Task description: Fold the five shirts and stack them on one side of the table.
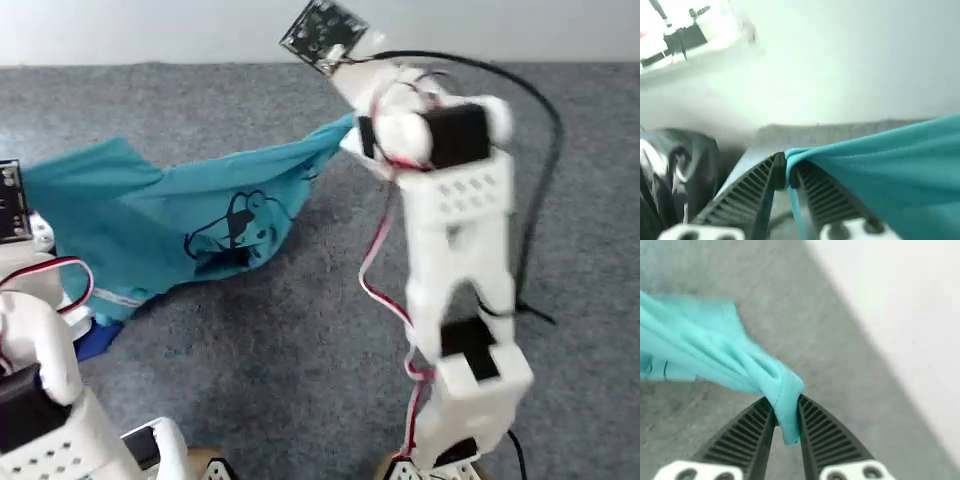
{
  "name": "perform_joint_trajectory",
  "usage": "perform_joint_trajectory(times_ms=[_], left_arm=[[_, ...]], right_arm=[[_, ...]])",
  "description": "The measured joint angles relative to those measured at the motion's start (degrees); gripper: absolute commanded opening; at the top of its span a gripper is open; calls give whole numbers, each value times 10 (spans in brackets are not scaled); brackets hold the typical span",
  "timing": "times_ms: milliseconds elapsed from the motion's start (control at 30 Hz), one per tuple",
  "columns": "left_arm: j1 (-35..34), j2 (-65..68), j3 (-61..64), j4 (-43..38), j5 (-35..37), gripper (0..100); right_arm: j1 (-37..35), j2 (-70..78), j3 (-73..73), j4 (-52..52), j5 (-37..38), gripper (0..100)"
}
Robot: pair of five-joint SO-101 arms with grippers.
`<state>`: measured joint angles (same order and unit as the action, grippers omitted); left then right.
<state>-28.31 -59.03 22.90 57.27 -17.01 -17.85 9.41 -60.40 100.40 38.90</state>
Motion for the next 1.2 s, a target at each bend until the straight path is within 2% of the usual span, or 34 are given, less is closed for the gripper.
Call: perform_joint_trajectory(times_ms=[233,433,733,1200], left_arm=[[79,-1,-79,-102,-122,13],[91,-1,-126,-156,-205,13],[91,-6,-194,-250,-215,13],[91,-7,-267,-244,-215,13]], right_arm=[[8,-172,-5,1,18,9],[90,-274,-10,0,51,9],[219,-366,-12,-3,69,9],[327,-496,-24,3,127,9]])
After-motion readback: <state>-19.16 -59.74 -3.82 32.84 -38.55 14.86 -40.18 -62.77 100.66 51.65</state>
